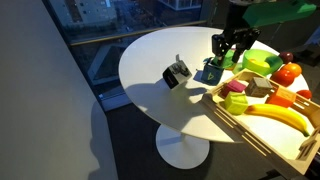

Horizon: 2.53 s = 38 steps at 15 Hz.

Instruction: Remove the checked plushy cube from the crate and put it on the table

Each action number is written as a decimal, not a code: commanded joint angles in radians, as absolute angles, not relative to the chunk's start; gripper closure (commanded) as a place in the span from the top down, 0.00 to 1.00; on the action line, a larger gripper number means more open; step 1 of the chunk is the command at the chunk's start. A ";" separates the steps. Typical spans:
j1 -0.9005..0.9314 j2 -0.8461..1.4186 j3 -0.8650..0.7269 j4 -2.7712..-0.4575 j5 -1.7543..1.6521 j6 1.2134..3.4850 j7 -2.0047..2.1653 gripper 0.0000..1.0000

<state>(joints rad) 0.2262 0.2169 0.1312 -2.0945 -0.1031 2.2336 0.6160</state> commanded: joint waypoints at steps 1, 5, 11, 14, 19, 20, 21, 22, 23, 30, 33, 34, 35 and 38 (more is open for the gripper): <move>0.240 0.217 0.119 -2.067 -0.125 2.176 0.639 0.89; 0.233 0.196 0.124 -2.074 -0.110 2.099 0.602 1.00; 0.223 0.157 0.127 -2.090 -0.111 1.979 0.545 1.00; 0.218 0.133 0.129 -2.102 -0.114 1.942 0.489 1.00; 0.200 0.078 0.128 -2.131 -0.116 1.890 0.369 1.00; 0.195 0.065 0.129 -2.136 -0.116 1.878 0.350 1.00; 0.191 0.049 0.129 -2.144 -0.119 1.865 0.332 1.00; 0.187 0.033 0.128 -2.152 -0.117 1.854 0.318 1.00; 0.183 0.014 0.129 -2.163 -0.115 1.842 0.304 1.00; 0.163 -0.137 0.134 -2.251 -0.110 1.815 0.260 1.00; 0.158 -0.210 0.131 -2.286 -0.104 1.797 0.221 1.00; 0.155 -0.235 0.129 -2.296 -0.100 1.789 0.200 1.00; 0.153 -0.257 0.128 -2.305 -0.099 1.779 0.182 1.00; 0.145 -0.329 0.119 -2.330 -0.093 1.747 0.105 1.00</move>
